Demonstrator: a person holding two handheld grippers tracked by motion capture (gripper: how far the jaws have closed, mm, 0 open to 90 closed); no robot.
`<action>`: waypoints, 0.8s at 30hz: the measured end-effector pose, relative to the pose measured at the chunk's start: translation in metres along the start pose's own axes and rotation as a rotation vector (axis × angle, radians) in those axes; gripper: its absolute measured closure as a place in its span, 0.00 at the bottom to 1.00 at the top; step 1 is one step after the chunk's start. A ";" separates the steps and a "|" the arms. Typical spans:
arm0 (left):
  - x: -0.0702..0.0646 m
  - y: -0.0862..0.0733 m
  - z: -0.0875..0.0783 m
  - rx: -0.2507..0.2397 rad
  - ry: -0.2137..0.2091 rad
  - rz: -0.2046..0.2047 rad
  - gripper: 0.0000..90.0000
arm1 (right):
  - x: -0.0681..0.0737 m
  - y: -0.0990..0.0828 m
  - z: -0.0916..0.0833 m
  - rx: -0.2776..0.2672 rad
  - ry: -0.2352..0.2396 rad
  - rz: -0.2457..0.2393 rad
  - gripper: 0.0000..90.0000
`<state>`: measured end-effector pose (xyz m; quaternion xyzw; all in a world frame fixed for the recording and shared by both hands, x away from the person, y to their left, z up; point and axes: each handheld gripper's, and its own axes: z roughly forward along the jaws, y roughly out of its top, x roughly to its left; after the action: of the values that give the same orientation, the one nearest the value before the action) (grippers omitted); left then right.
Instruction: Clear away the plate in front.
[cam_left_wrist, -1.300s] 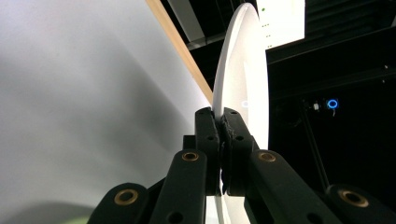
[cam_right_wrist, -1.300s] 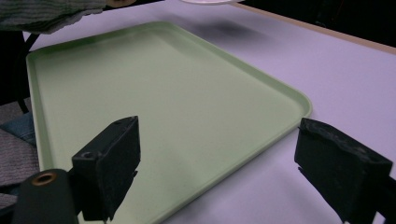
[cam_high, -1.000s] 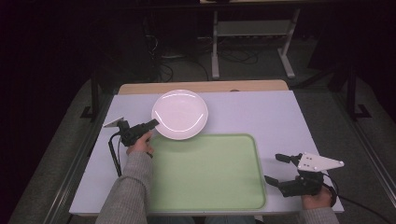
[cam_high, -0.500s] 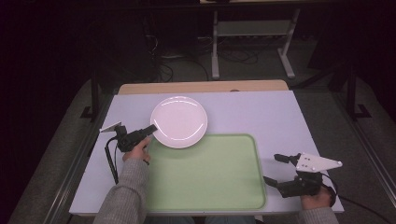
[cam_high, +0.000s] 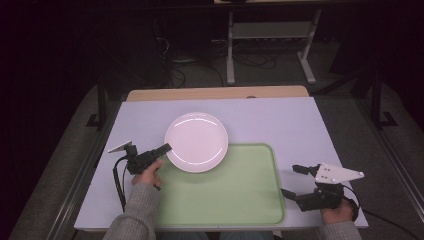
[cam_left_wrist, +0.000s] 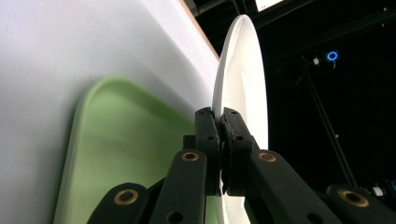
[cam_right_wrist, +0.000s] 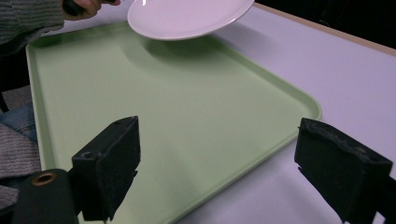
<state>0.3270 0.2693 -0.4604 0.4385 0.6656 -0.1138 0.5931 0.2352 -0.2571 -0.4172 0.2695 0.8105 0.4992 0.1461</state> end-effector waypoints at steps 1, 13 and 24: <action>0.000 -0.002 -0.001 0.003 0.005 0.007 0.97 | 0.000 0.000 0.000 0.000 -0.001 -0.001 0.15; -0.007 -0.016 -0.006 0.064 0.012 0.049 0.97 | -0.001 0.000 0.002 0.002 -0.005 0.001 0.15; -0.011 -0.029 -0.008 0.130 0.030 0.098 0.97 | 0.000 0.001 0.003 0.006 0.000 0.002 0.15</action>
<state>0.2995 0.2530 -0.4586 0.5097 0.6436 -0.1212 0.5579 0.2369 -0.2550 -0.4180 0.2706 0.8116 0.4971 0.1447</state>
